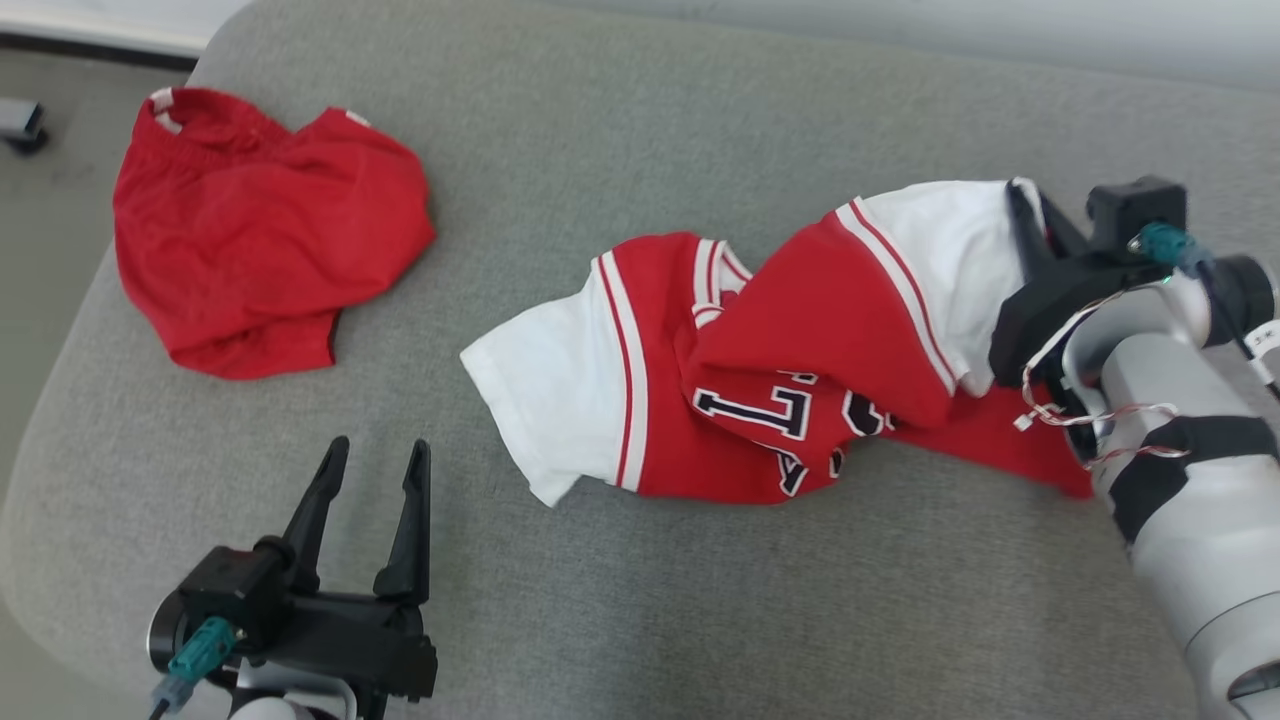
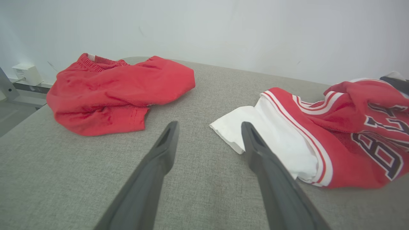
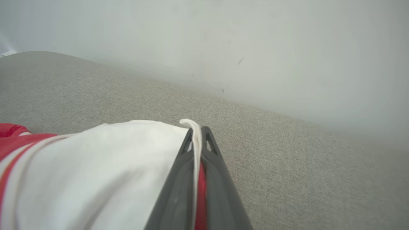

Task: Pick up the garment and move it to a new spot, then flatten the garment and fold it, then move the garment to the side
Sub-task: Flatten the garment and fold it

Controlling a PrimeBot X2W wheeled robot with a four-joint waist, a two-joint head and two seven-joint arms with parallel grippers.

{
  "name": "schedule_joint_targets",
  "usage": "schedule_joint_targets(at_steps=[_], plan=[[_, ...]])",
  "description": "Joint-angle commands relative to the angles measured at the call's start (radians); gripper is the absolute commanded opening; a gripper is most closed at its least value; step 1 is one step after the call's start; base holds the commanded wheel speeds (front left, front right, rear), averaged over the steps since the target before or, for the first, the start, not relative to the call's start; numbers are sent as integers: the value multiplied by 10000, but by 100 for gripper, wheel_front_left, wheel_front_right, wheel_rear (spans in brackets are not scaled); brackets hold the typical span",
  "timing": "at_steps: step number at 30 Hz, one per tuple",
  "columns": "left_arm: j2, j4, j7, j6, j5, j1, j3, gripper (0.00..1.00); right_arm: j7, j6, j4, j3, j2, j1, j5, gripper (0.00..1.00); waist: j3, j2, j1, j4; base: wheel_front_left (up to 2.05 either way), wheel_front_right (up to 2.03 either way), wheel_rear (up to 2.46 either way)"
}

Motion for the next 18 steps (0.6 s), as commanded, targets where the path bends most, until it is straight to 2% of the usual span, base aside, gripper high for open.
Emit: schedule_joint_targets(at_steps=[1, 8, 13, 18], plan=[[71, 5, -9, 16, 74, 173, 28, 100, -115, -22, -56, 62, -138, -105, 93, 0, -462, -1, 0, -375, 0, 0, 0], [95, 10, -9, 16, 236, 519, 110, 100, -316, -22, -640, 463, -506, -481, 307, 0, -1138, -1, 0, -705, 0, 0, 0], [59, 2, -9, 15, 283, 838, 304, 100, -342, -22, -1369, 778, -137, -85, 541, 0, -1583, -1, 0, -882, 0, 0, 0], [-31, -57, -11, 15, 353, 1113, 442, 100, -349, -22, -2811, 1164, 174, 1011, 780, 0, -1903, -1, 0, -949, 0, 0, 0]])
